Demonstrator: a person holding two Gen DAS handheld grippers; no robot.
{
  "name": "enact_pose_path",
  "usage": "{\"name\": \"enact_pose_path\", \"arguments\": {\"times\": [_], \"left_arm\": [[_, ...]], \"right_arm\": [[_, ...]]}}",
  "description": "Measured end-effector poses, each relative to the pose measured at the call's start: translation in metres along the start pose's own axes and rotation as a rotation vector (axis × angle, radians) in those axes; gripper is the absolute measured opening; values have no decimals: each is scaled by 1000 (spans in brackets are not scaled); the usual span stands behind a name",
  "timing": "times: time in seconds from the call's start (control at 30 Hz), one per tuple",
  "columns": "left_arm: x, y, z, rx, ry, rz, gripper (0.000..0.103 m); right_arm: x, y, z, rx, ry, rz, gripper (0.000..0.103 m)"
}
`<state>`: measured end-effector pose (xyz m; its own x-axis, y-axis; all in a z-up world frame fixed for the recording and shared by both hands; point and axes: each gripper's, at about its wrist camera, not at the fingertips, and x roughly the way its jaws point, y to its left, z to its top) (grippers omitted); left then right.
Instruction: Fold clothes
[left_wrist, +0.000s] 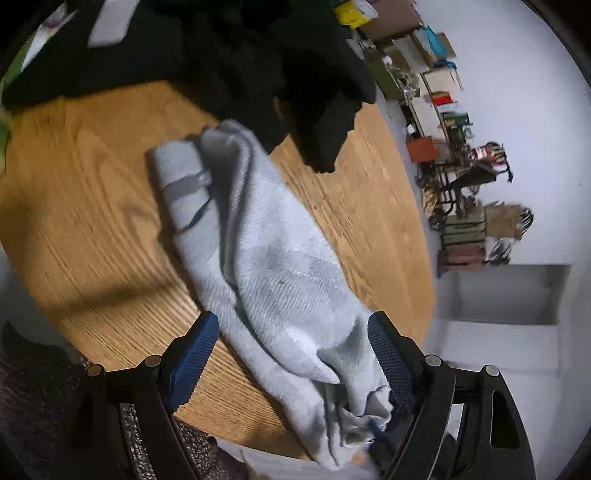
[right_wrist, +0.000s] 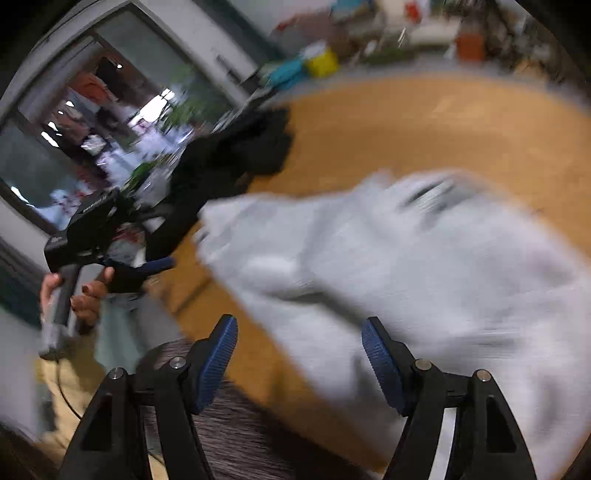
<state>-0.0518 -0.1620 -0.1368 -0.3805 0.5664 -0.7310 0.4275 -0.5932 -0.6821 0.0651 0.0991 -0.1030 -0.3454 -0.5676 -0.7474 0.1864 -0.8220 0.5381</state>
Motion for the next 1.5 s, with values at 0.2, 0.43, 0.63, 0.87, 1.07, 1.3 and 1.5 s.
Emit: {"name": "enact_pose_path", "arguments": {"times": [0.2,0.43,0.63,0.87,1.07,1.3,1.5], "left_arm": [[28,-8,13,27,-96,-15,82],[63,-22,43,114,-106,179,67],[82,-33,59,147,-36,215,10],[68,-55,104,86,-78,40,8],[121,-60,141,74,-117,191,8],[117,-37,147,-67,-40,36,41],[73,-49,110,65,-8,-69,71]], "right_arm": [[74,-13,18,217,85,105,64],[82,0,27,122,33,-11,65],[65,-4,35,78,-23,-43,57],[42,-5,82,-30,-158,-119,28],[22,2,92,-91,-186,-158,48],[8,-3,18,-251,-65,-307,54],[17,-16,38,-207,-127,-220,45]]}}
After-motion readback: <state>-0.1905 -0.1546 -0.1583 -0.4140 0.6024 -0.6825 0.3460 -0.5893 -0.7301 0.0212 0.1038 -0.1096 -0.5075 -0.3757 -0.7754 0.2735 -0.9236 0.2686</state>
